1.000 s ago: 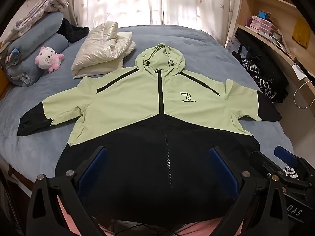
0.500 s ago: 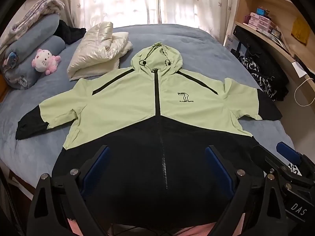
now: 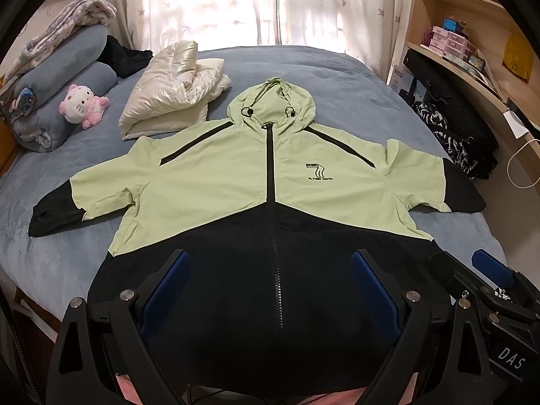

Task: Fold large clothes

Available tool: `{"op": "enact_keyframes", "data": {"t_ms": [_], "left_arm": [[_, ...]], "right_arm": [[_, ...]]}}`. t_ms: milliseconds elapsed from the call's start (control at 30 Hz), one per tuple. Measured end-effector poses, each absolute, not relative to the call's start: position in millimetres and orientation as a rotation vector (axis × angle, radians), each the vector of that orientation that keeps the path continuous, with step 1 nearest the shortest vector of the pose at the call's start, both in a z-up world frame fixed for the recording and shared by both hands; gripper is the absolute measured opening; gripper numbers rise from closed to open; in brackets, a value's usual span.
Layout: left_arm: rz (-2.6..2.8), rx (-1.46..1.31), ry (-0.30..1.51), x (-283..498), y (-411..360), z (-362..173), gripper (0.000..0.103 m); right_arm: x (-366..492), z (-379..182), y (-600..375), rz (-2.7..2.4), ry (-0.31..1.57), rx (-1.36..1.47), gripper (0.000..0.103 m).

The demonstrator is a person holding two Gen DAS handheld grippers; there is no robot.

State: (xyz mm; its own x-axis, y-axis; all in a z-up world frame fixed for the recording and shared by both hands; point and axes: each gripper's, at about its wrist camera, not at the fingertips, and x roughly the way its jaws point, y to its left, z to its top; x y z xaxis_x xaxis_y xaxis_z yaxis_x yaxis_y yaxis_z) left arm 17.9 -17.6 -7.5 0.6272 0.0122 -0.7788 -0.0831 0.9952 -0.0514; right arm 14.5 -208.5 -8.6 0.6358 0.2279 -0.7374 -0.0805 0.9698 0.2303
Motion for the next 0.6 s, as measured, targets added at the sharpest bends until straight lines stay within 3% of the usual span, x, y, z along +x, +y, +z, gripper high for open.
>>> {"op": "enact_keyframes", "data": {"t_ms": [600], "left_arm": [[0.086,-0.098,0.901,17.6,-12.8,-13.5,0.094]], "right_arm": [[18.6,-16.5,-203.5,0.204,0.880,0.181,0.092]]}}
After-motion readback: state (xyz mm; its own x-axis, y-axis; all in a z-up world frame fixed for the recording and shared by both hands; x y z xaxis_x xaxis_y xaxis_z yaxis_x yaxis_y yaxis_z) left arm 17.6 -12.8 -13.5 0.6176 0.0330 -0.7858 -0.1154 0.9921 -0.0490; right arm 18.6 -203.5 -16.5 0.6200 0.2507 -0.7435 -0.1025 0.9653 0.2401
